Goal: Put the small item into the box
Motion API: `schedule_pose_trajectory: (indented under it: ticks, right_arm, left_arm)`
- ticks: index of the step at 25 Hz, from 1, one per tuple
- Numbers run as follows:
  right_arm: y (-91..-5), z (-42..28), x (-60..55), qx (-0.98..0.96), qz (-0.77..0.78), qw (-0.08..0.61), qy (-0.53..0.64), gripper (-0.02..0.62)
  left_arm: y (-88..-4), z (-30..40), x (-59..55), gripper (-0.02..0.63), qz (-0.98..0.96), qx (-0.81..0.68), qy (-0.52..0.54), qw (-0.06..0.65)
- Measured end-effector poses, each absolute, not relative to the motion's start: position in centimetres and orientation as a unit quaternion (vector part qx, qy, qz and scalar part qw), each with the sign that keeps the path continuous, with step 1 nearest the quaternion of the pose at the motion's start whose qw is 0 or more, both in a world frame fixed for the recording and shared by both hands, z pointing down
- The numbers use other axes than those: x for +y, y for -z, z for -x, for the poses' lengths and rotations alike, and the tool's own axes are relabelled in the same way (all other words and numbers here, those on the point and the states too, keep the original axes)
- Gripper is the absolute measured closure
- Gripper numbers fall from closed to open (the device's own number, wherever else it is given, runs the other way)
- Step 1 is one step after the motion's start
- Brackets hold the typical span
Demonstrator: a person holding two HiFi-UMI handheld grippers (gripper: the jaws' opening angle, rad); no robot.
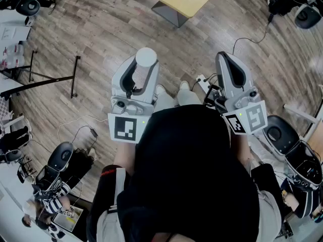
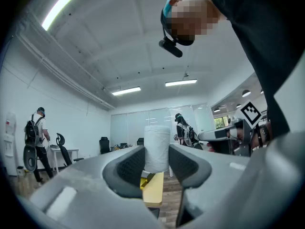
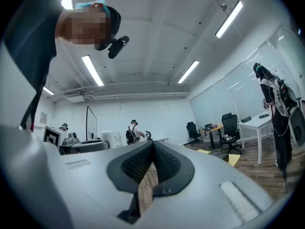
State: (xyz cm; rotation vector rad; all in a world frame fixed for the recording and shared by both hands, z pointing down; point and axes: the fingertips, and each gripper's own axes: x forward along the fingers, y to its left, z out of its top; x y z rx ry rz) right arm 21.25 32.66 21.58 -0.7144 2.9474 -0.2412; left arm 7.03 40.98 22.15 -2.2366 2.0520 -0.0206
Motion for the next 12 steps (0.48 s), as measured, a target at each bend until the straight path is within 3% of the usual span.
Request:
schedule_pose_trajectory:
  ticks: [12]
  right_arm:
    - [-20.4,-16.8,34.1,0.956,0.281,0.051,0.06,0.594]
  left_arm:
    - [-21.6,-0.5,42.2,0.439,0.755,0.653,-0.018,0.053]
